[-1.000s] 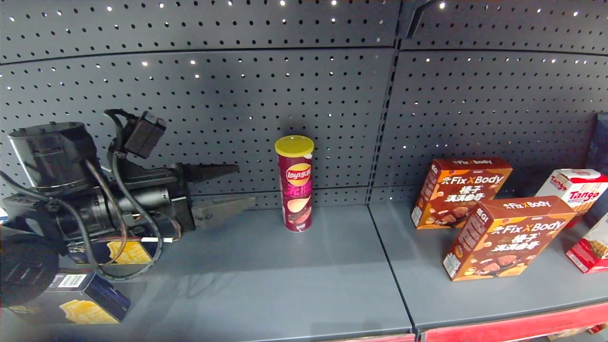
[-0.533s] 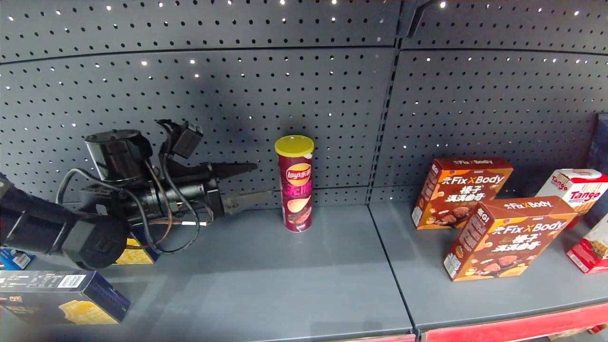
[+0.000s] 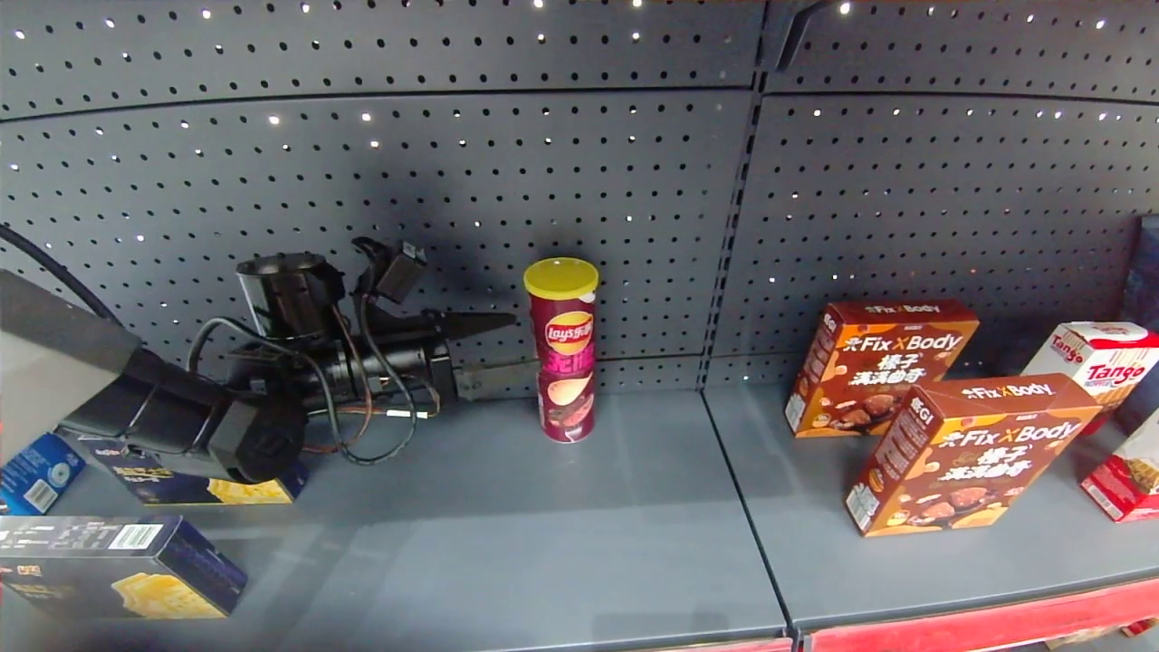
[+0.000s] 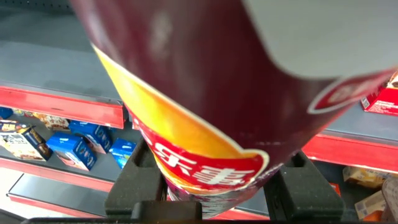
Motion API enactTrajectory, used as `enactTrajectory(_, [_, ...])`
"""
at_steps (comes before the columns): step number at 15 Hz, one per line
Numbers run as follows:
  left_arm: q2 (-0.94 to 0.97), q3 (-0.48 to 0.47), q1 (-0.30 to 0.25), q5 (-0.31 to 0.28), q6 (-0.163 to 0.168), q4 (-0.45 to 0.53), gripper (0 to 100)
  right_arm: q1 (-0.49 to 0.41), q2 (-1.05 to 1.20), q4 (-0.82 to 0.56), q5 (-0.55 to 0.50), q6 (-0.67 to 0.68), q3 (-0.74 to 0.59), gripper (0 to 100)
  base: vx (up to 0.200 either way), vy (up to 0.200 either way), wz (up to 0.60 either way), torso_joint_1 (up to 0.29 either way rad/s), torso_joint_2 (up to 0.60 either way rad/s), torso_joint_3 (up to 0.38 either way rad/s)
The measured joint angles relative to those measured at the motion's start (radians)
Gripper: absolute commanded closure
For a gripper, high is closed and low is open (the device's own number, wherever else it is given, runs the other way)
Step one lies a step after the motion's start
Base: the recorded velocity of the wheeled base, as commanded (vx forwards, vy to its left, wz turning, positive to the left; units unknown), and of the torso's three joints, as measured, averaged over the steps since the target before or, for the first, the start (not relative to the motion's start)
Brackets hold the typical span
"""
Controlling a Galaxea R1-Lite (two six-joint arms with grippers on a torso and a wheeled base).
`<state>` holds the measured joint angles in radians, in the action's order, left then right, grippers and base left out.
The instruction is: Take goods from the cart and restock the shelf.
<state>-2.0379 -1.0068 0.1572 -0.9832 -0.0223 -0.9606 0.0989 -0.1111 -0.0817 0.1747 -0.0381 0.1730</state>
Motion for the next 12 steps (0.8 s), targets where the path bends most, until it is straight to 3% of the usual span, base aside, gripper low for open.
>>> enactTrajectory(12, [-0.093, -0.074, 0.052, 0.03, -0.009, 0.009, 0, 0.001, -0.001, 0.0, 0.0, 0.001, -0.009, 100, 0.0, 0.0, 0.0, 0.0, 0.0, 0.0])
